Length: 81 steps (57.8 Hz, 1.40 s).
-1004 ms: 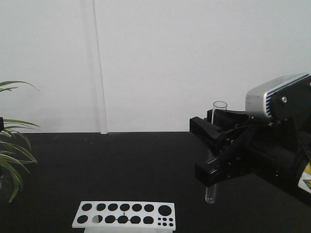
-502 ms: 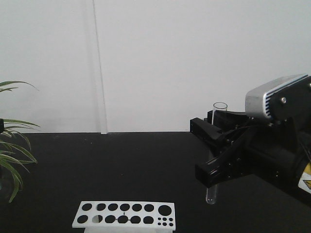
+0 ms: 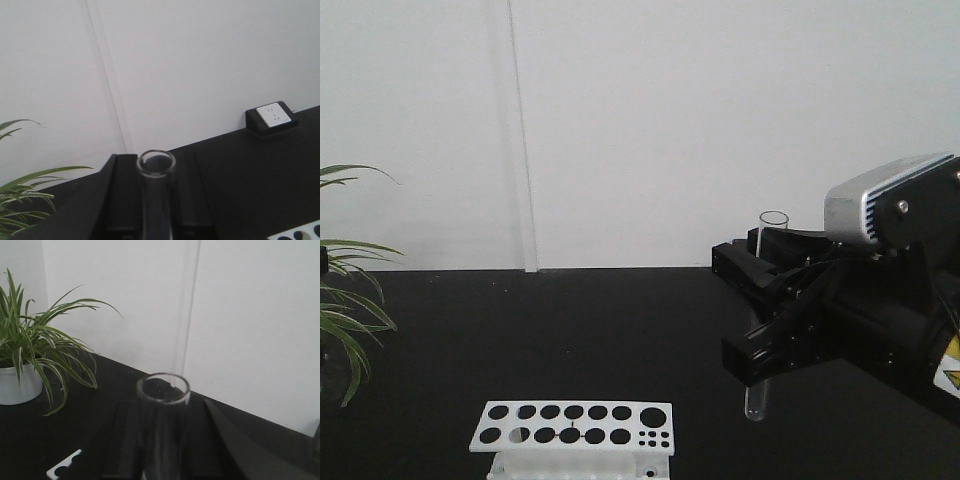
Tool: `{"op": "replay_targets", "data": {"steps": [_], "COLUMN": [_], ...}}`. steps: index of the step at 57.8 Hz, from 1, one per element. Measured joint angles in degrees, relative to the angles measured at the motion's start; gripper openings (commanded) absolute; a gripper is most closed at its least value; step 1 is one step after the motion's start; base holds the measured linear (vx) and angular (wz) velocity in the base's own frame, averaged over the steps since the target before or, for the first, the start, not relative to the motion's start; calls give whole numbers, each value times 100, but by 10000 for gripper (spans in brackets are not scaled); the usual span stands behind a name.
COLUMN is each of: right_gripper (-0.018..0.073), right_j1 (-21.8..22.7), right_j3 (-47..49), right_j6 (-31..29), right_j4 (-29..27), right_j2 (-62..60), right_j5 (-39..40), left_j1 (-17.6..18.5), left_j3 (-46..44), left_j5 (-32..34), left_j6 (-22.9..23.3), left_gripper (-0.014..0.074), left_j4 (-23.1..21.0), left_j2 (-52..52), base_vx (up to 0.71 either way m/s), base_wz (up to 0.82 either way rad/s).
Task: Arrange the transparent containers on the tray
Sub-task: 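Hold both tubes while the base drives to the yellow tray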
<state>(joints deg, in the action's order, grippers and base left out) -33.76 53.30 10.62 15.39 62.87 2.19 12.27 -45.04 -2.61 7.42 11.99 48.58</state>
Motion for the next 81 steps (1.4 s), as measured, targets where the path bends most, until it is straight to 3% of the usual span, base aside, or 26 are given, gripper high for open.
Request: {"op": "replay_targets", "data": {"steps": [43, 81], "right_gripper": [-13, -13], "right_j1": [0, 0], "right_j3": [0, 0], "right_j6": [0, 0], "right_j4": [-1, -1], "right_j2": [0, 0], "right_j5": [-8, -8], "left_j1": [0, 0], "left_j3": [0, 0], "left_j5": [0, 0], "left_j6": [0, 0], "left_gripper": [0, 0], "left_j4": [-2, -13], "left_j2": [0, 0], "base_vx": [-23, -30], "base_wz": [6, 40]}}
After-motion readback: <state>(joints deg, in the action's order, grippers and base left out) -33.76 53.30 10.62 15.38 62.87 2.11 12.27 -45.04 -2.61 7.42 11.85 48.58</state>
